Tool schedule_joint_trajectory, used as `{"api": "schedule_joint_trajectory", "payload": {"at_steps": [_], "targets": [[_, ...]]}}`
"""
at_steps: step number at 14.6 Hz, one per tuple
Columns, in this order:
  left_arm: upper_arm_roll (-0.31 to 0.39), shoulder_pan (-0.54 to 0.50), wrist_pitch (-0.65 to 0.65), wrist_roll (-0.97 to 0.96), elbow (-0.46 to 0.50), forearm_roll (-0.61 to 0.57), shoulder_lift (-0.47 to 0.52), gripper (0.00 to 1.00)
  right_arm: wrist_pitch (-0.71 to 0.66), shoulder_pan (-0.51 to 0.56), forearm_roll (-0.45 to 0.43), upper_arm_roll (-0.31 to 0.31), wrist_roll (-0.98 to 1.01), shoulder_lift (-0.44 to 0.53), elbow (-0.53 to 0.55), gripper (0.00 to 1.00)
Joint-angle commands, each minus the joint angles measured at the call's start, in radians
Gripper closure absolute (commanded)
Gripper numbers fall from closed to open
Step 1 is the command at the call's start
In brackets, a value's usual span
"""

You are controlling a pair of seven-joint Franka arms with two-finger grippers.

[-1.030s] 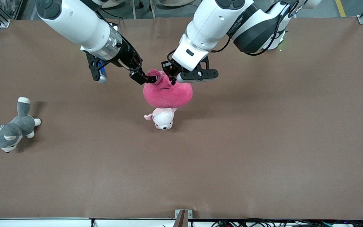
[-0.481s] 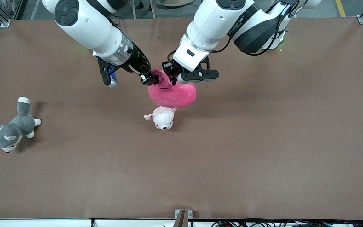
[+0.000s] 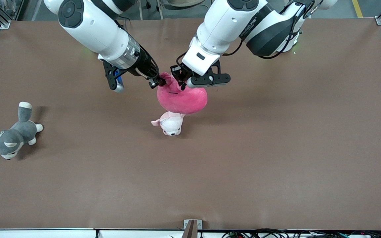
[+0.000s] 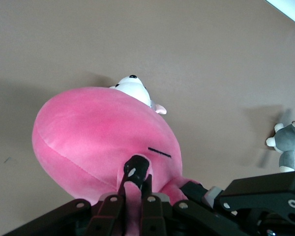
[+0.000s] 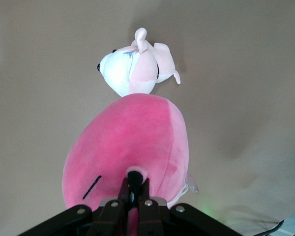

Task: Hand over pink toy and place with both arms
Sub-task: 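Carry the plush with the right gripper while the left gripper releases and withdraws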

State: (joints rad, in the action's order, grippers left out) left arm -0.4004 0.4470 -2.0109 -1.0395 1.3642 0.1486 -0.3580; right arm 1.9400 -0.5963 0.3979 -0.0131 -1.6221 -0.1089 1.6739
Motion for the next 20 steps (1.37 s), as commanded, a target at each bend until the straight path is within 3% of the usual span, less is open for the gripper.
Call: {"api": "schedule_joint_trajectory", "payload": {"at_steps": [1, 2, 4, 7, 10, 20], "targets": [[0.009, 0.006, -0.003, -0.007, -0.028, -0.003, -0.004, 0.57, 0.007, -0.010, 0.021, -0.011, -0.005, 0.008, 0.009, 0.99], [0.009, 0.006, -0.002, -0.005, -0.039, -0.003, -0.004, 0.20, 0.005, -0.005, 0.021, -0.011, 0.002, 0.008, 0.009, 1.00], [0.011, 0.004, -0.002, -0.005, -0.045, -0.004, 0.002, 0.00, -0.006, 0.009, 0.018, -0.018, 0.034, 0.011, 0.010, 1.00], [0.015, -0.007, 0.004, -0.004, -0.045, -0.007, 0.022, 0.00, -0.102, 0.094, 0.016, -0.019, 0.189, 0.015, 0.013, 1.00], [0.023, -0.017, 0.023, 0.010, -0.045, -0.102, 0.054, 0.00, -0.182, 0.191, 0.009, -0.021, 0.356, 0.032, 0.056, 1.00], [0.023, -0.318, 0.429, 0.418, -0.036, -0.138, 0.260, 0.00, -0.142, 0.473, -0.045, -0.021, 0.820, 0.061, 0.342, 0.99]]}}
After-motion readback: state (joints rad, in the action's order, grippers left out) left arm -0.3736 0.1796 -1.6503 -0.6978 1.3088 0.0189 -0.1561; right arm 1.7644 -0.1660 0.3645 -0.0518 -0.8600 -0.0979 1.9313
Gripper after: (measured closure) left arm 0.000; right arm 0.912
